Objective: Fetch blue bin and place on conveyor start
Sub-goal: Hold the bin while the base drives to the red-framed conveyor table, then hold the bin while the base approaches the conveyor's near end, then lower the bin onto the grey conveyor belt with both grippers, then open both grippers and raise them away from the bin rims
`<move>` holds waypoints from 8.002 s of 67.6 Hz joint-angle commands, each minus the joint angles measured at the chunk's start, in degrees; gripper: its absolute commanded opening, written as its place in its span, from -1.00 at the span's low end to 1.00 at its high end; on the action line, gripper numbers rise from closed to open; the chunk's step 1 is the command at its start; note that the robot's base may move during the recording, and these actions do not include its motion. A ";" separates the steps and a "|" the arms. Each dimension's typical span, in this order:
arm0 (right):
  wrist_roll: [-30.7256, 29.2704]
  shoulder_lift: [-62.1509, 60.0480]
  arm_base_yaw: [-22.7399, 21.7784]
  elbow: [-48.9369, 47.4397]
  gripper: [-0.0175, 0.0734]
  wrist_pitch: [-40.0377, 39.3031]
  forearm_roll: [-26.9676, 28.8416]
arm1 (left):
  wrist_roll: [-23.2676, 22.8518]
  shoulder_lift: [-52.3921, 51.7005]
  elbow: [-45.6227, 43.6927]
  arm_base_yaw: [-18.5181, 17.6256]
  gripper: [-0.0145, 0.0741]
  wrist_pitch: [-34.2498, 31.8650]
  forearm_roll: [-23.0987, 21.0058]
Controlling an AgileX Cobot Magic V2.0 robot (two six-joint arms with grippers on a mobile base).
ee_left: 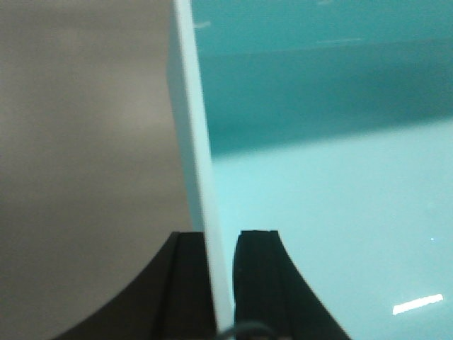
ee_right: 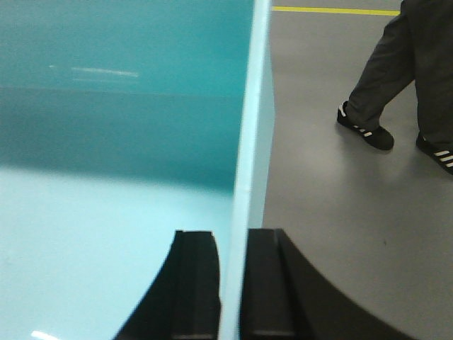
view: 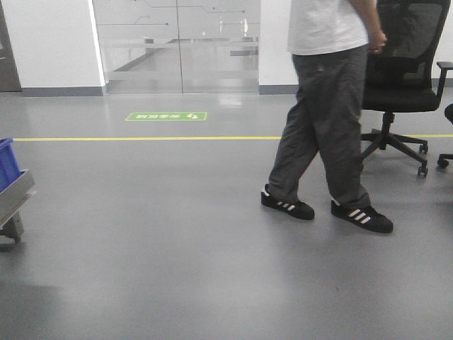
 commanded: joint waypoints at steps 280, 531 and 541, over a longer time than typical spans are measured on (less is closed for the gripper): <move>-0.65 -0.92 -0.23 -0.50 -0.95 -9.95 -0.38 | 0.64 -0.58 -0.52 0.03 -0.92 -1.54 0.99; -0.65 11.43 -0.68 14.61 0.10 -0.71 -1.28 | 1.15 5.16 22.07 0.41 0.21 -11.86 4.20; -0.65 5.59 -3.52 14.61 -0.61 -0.81 -2.94 | 1.15 -1.46 22.83 2.63 -0.39 -11.86 6.08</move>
